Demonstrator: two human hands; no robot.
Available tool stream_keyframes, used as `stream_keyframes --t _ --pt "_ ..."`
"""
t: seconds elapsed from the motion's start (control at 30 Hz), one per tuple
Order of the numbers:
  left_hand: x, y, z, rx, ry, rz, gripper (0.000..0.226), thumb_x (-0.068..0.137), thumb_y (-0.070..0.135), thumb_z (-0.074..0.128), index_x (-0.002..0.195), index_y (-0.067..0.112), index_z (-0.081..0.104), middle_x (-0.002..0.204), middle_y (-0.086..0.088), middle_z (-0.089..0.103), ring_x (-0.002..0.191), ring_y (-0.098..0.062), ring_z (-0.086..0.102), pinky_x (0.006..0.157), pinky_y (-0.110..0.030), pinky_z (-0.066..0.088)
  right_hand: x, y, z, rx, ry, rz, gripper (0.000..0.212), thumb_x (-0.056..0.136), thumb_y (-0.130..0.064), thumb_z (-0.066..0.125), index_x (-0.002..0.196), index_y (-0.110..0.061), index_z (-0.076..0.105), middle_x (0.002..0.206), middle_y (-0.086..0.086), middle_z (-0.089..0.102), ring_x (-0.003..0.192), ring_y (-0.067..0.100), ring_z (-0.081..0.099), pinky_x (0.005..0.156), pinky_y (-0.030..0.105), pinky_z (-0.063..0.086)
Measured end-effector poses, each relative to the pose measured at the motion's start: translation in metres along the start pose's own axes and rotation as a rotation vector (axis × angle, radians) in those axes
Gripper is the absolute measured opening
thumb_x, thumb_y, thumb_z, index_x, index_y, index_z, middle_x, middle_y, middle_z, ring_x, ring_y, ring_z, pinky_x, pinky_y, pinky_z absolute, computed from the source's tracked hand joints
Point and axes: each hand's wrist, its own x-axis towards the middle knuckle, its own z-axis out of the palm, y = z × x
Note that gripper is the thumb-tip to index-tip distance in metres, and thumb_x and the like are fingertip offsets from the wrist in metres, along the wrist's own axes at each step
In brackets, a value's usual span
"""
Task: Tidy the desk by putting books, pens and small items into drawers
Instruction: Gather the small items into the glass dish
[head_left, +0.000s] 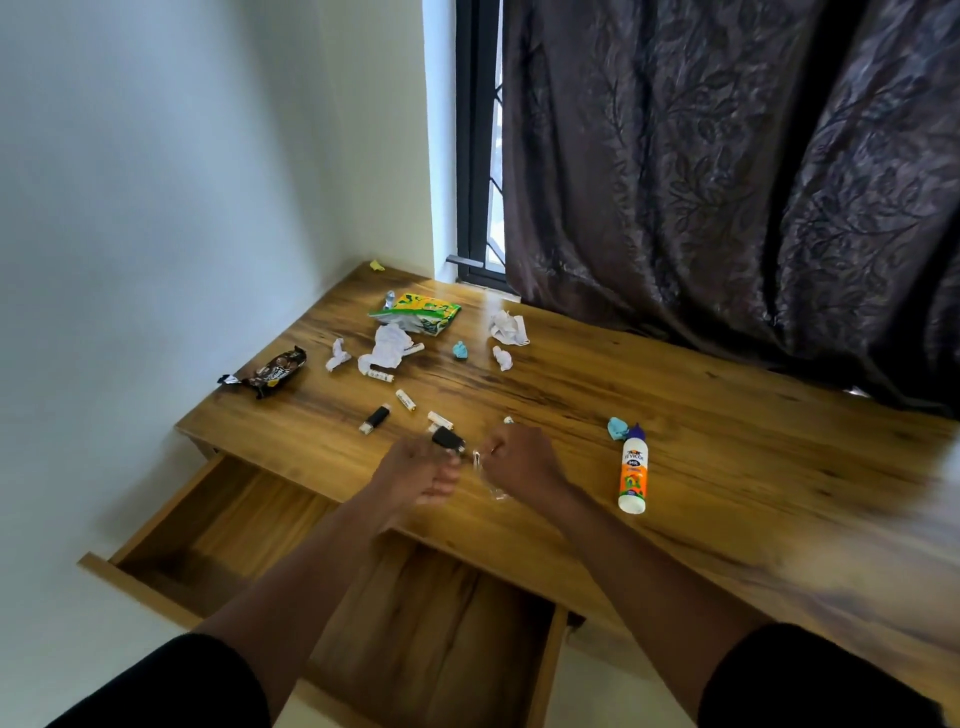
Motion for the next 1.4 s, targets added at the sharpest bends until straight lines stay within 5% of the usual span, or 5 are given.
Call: stream_keyframes --t 0.27,0.6,0.87,1.2,1.4 --pt "0.048 0.031 0.030 -0.788 0.121 -0.232 0.052 0.105 0.048 0.048 0.123 0.002 0.062 0.121 -0.019 0.069 0.116 -0.035 0.064 0.104 -0.047 0.052 0.089 0.043 -0.036 -0.171 -0.045 0.144 0.022 0.083 -0.033 0.073 0.099 -0.018 0.071 0.103 0.004 0.073 0.098 0.027 0.068 0.079 0.034 0.055" --pt "0.078 0.045 0.040 -0.868 0.104 -0.196 0.065 0.105 0.056 0.040 0.136 0.002 0.057 0.137 -0.016 0.063 0.130 -0.035 0.055 0.120 -0.048 0.036 0.129 0.035 -0.021 -0.316 -0.193 0.218 0.056 0.073 -0.034 0.088 0.121 -0.021 0.063 0.121 0.003 0.068 0.109 0.024 0.066 0.078 0.029 0.050" --pt "0.098 0.049 0.040 -0.916 0.069 -0.182 0.068 0.103 0.058 0.041 0.136 0.000 0.058 0.139 -0.018 0.061 0.134 -0.034 0.053 0.121 -0.048 0.034 0.142 0.018 -0.023 0.012 -0.098 0.093 0.018 0.069 -0.028 0.083 0.079 -0.020 0.070 0.079 -0.003 0.074 0.070 0.019 0.072 0.069 0.041 0.064" --pt "0.099 0.037 0.013 -1.075 0.008 -0.221 0.068 0.102 0.057 0.041 0.124 -0.002 0.064 0.100 -0.016 0.076 0.102 -0.027 0.068 0.089 -0.046 0.052 0.131 -0.030 0.007 0.076 -0.086 -0.168 0.005 0.081 -0.022 0.079 0.084 -0.020 0.074 0.088 -0.001 0.074 0.084 0.013 0.069 0.073 0.027 0.057" --pt "0.101 0.026 -0.024 -1.258 0.100 -0.163 0.067 0.104 0.053 0.042 0.132 -0.006 0.059 0.122 -0.025 0.071 0.119 -0.037 0.066 0.111 -0.049 0.046 0.140 -0.031 0.016 0.051 0.039 -0.105 0.006 0.083 -0.022 0.073 0.089 -0.023 0.074 0.088 -0.007 0.073 0.081 0.010 0.067 0.069 0.027 0.053"
